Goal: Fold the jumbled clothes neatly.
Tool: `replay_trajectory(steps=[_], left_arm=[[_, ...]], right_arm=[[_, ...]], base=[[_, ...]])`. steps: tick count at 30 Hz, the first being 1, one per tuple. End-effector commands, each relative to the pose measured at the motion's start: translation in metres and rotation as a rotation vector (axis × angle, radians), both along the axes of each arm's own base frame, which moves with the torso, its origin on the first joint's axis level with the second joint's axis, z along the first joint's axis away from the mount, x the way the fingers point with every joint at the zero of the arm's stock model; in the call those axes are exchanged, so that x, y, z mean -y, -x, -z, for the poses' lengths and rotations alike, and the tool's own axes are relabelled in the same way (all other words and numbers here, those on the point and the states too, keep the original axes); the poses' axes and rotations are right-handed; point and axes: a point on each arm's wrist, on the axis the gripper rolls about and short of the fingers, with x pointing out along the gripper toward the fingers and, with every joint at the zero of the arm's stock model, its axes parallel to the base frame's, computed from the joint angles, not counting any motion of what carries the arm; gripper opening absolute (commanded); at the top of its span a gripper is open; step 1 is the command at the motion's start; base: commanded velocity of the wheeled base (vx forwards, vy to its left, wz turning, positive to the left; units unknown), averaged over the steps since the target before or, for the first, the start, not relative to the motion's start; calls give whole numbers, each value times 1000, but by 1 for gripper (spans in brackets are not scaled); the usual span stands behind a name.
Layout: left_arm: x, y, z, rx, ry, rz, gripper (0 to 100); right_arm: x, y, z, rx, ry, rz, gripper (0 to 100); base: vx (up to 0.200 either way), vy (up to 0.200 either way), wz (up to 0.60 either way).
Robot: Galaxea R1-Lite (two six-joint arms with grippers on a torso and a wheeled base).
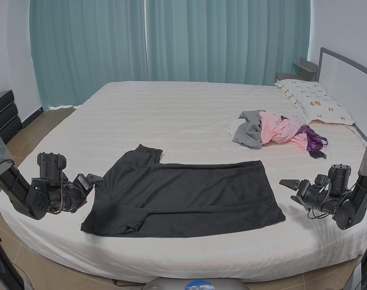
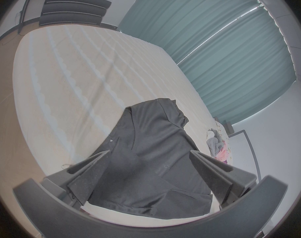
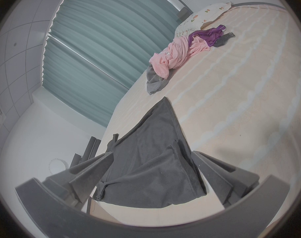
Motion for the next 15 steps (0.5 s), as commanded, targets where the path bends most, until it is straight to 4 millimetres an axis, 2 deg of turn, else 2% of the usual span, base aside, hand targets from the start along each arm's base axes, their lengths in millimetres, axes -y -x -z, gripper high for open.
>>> replay_trajectory(steps=[1, 15], left_arm=[[0, -2, -1, 5, 17, -15, 100], [-1, -6, -4, 18, 44, -38, 100]], right_arm=[[0, 0, 3, -11, -1, -1, 100], [-6, 2, 5, -23, 0, -17, 100]], base=[[0, 0, 0], [0, 0, 0]])
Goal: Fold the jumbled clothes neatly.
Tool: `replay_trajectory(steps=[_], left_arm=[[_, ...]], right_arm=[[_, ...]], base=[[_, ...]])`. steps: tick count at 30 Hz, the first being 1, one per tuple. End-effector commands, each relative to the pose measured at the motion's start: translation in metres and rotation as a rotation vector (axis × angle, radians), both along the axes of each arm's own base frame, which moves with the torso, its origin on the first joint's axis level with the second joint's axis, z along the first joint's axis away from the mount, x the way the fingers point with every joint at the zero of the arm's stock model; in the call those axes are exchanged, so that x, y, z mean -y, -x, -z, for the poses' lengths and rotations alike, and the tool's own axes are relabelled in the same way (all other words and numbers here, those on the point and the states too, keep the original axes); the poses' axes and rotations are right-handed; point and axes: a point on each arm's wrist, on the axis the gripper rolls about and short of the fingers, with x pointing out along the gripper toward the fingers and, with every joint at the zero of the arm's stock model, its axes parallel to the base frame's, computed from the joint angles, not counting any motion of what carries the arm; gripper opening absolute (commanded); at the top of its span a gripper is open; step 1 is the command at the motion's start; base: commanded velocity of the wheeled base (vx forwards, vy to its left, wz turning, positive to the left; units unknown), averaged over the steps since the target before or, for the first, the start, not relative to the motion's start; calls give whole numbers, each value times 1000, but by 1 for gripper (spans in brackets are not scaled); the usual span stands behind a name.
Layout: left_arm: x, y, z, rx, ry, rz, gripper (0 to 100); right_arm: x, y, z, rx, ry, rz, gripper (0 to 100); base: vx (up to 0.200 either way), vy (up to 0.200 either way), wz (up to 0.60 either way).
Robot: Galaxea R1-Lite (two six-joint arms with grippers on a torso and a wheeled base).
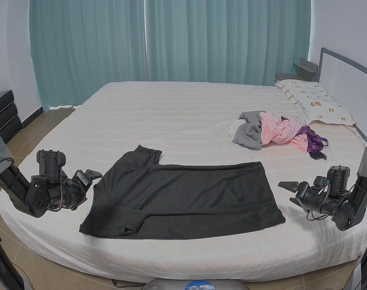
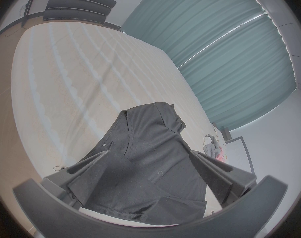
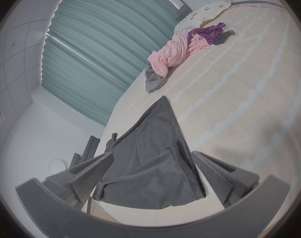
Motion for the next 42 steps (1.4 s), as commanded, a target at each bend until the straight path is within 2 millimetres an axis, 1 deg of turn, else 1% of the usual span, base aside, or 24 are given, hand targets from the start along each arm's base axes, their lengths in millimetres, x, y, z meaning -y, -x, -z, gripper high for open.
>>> replay_trajectory(steps=[1, 11, 15, 20, 21, 26, 31, 32, 34, 35, 36, 37, 39, 41, 42], left_arm=[[0, -2, 0, 2, 1, -2, 100], [-1, -3, 0, 3, 0, -3, 100], [0, -3, 2, -2, -6, 1, 100], [0, -6, 4, -2, -4, 5, 100], [0, -12, 3, 8, -1, -1, 100], [0, -25, -2, 41, -3, 3, 100], [1, -51, -2, 64, -23, 17, 100], [1, -54, -1, 61, -27, 20, 100], [2, -70, 2, 53, -63, 49, 100], [2, -70, 2, 53, -63, 49, 100], [2, -82, 4, 50, -89, 71, 100], [3, -88, 5, 46, -93, 88, 100], [4, -102, 8, 43, -87, 141, 100], [5, -112, 9, 48, -77, 166, 100], [5, -124, 12, 51, -55, 199, 100]], right_arm=[[-4, 0, 2, -7, 0, -14, 100], [-5, 0, 4, -11, 0, -15, 100], [-5, 0, 4, -11, 1, -16, 100], [-5, -1, 6, -17, 1, -16, 100], [-5, -1, 7, -20, 1, -17, 100], [-6, -1, 8, -25, 2, -19, 100], [-7, -1, 10, -31, 1, -22, 100], [-7, -1, 10, -31, 1, -22, 100], [-7, -2, 12, -35, 1, -22, 100], [-7, -2, 12, -35, 1, -22, 100], [-7, -2, 14, -43, 1, -22, 100], [-7, -2, 14, -45, 0, -23, 100], [-7, -2, 17, -54, 0, -23, 100], [-7, -2, 18, -57, 0, -23, 100], [-7, -1, 18, -58, 0, -25, 100]], base=[[0, 0, 0], [0, 0, 0], [200, 0, 0], [0, 0, 0], [0, 0, 0], [0, 0, 0], [0, 0, 0], [0, 0, 0], [0, 0, 0], [0, 0, 0], [0, 0, 0], [0, 0, 0], [0, 0, 0], [0, 0, 0], [0, 0, 0]])
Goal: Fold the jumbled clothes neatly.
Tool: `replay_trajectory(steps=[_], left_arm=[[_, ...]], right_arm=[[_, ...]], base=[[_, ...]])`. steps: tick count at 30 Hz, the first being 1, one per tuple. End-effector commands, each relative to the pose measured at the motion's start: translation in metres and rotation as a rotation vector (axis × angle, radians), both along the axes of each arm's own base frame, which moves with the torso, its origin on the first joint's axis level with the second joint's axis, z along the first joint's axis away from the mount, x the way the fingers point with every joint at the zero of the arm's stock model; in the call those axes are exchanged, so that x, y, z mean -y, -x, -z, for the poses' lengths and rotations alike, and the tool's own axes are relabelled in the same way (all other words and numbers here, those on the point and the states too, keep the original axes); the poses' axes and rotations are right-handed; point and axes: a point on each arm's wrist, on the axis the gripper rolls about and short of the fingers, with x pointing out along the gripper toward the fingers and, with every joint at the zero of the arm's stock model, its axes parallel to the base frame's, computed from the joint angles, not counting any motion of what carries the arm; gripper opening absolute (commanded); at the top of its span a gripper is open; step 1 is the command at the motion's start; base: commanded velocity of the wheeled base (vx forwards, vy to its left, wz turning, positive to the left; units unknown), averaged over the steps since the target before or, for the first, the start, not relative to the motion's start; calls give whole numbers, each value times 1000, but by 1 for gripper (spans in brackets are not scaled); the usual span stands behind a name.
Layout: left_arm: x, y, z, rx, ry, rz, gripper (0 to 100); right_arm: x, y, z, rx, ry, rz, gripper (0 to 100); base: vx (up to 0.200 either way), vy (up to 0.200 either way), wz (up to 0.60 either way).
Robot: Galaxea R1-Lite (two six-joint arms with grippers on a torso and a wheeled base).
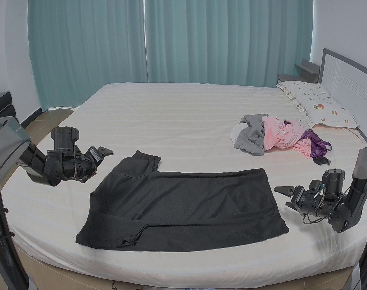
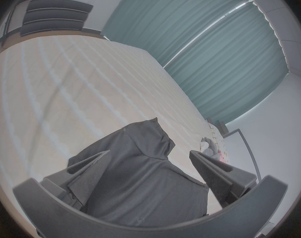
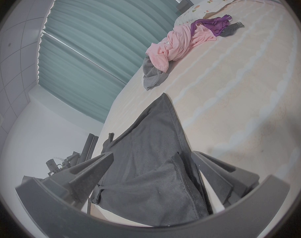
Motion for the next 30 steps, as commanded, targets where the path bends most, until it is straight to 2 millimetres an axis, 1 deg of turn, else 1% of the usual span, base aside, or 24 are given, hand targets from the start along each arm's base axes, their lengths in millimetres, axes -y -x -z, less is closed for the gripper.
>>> replay_trajectory(steps=[1, 3, 4, 5, 6, 9, 13, 20, 26, 30], left_arm=[[3, -46, 28, -35, 20, 109, 100], [3, -61, 38, -39, -2, 129, 100], [3, -61, 38, -39, -2, 129, 100], [3, -74, 49, -49, -64, 137, 100], [3, -79, 54, -53, -91, 131, 100], [4, -91, 61, -42, -131, 114, 100], [3, -97, 63, -22, -173, 130, 100], [3, -103, 65, -3, -184, 136, 100], [4, -107, 78, -19, -184, 140, 100], [4, -109, 84, -24, -183, 139, 100]], right_arm=[[0, 0, 7, -23, -1, -3, 100], [-1, 1, 8, -30, -1, -4, 100], [-1, 1, 8, -30, -1, -4, 100], [-2, 1, 10, -36, -2, -10, 100], [-3, 2, 10, -39, -1, -10, 100], [-3, 2, 11, -44, -2, -13, 100], [-5, 2, 12, -46, 0, -20, 100], [-6, 2, 13, -48, 1, -23, 100], [-7, 3, 12, -47, -1, -24, 100], [-9, 2, 12, -47, 0, -30, 100]], base=[[0, 0, 0], [0, 0, 0], [0, 0, 0], [0, 0, 0], [0, 0, 0], [0, 0, 0], [0, 0, 0], [0, 0, 0], [0, 0, 0], [0, 0, 0]])
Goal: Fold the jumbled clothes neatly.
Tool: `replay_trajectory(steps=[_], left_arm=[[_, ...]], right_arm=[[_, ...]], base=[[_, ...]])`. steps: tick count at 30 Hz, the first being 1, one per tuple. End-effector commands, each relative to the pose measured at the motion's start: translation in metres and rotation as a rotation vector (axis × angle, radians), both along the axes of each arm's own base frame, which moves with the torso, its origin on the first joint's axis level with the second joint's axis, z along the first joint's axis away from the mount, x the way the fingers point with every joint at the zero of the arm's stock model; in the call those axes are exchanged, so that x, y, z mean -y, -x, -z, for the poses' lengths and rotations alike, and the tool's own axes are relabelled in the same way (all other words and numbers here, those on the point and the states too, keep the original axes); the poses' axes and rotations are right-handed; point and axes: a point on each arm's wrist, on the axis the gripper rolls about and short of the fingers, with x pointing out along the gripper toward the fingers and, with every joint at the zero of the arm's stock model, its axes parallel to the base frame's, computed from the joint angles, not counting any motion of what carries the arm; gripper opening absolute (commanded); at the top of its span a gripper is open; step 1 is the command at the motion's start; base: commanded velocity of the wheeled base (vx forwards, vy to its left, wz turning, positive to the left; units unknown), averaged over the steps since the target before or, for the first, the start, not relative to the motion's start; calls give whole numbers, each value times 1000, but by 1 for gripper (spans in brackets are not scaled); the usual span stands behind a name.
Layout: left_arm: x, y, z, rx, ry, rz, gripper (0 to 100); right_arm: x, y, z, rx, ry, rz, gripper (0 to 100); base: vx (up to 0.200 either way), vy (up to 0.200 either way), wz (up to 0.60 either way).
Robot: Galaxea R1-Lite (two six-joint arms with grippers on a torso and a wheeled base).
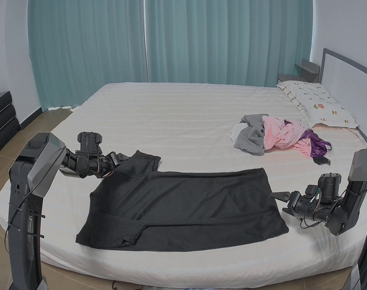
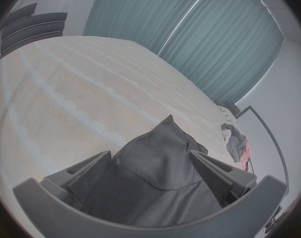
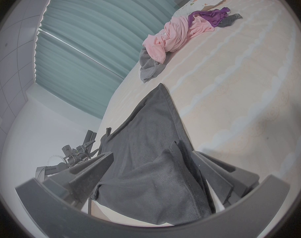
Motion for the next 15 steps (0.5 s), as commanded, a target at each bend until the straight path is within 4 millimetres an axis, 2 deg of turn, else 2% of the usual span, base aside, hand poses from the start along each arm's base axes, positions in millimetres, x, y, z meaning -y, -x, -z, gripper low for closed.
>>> replay_trajectory(steps=[1, 4, 5, 11, 15], left_arm=[[-1, -2, 11, -14, 0, -1, 100], [-1, -4, 15, -25, 1, -4, 100], [-1, -5, 16, -28, 1, -4, 0], [-4, -6, 16, -40, 3, -14, 0], [-13, -2, 3, -28, 7, -35, 0]], right_arm=[[-2, 0, 0, -2, -1, -7, 100], [-2, 0, 0, -2, -1, -7, 100], [-2, 0, 0, 0, -1, -7, 100], [-2, 0, 1, -2, -1, -7, 100], [-2, -3, 0, 5, -1, -7, 100]], base=[[0, 0, 0], [0, 0, 0], [0, 0, 0], [0, 0, 0], [0, 0, 0]])
